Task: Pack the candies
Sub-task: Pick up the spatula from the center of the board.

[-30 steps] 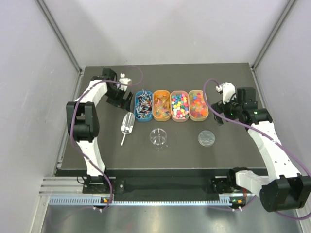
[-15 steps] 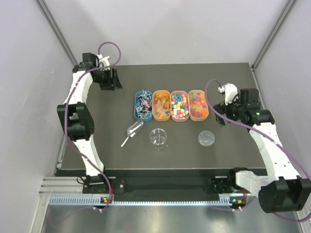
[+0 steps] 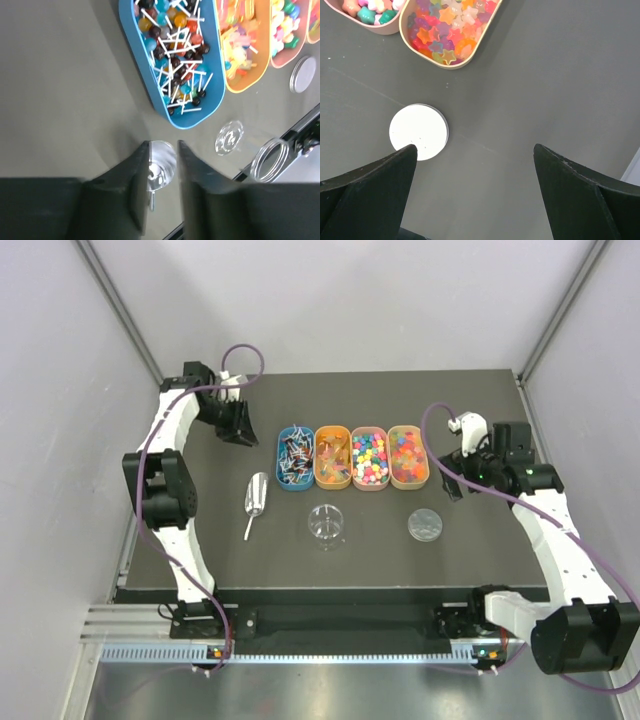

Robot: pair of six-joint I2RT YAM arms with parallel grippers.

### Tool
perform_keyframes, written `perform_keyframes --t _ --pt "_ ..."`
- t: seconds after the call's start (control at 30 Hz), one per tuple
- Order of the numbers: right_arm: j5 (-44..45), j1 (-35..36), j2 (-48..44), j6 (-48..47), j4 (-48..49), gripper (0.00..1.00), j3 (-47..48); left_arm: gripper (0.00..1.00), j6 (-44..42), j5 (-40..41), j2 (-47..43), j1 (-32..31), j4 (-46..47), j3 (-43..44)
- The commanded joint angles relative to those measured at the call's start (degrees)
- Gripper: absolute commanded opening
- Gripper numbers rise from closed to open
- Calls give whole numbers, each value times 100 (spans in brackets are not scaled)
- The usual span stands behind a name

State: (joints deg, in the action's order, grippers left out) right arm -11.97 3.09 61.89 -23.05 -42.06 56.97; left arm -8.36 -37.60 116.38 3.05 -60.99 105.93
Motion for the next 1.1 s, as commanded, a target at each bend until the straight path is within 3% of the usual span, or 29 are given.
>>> perform_keyframes --t 0.0,0.03,0.1,0.17,0.27,0.43,0.57,0.87,1.07 --pt "-218 -46 -142 -68 -12 100 -11 39 -570 147 -309 -32 -448 174" --pt "-218 -46 -151 -77 -21 99 -10 38 -640 253 -274 -41 -518 121" --pt "-218 -46 -168 -103 -47 100 -45 51 -860 508 -195 -68 -615 42" --pt "-218 -54 -230 -112 -56 100 -107 54 -974 535 -10 -76 -869 59" --pt "-236 -54 -326 -112 -74 100 -221 50 -1001 544 69 -76 -775 -124" --pt "-236 -54 -476 -112 -109 99 -353 34 -1343 675 -106 -76 -563 -538" --pt "-271 -81 -529 -112 -118 100 -441 29 -1607 658 -107 -68 -571 -688" --pt "-289 -107 -476 -121 -91 100 -424 36 -1783 -71 -54 -85 -861 -723" --pt "-306 -125 -441 -147 -91 100 -459 48 -2082 -247 -124 -278 -1081 -801"
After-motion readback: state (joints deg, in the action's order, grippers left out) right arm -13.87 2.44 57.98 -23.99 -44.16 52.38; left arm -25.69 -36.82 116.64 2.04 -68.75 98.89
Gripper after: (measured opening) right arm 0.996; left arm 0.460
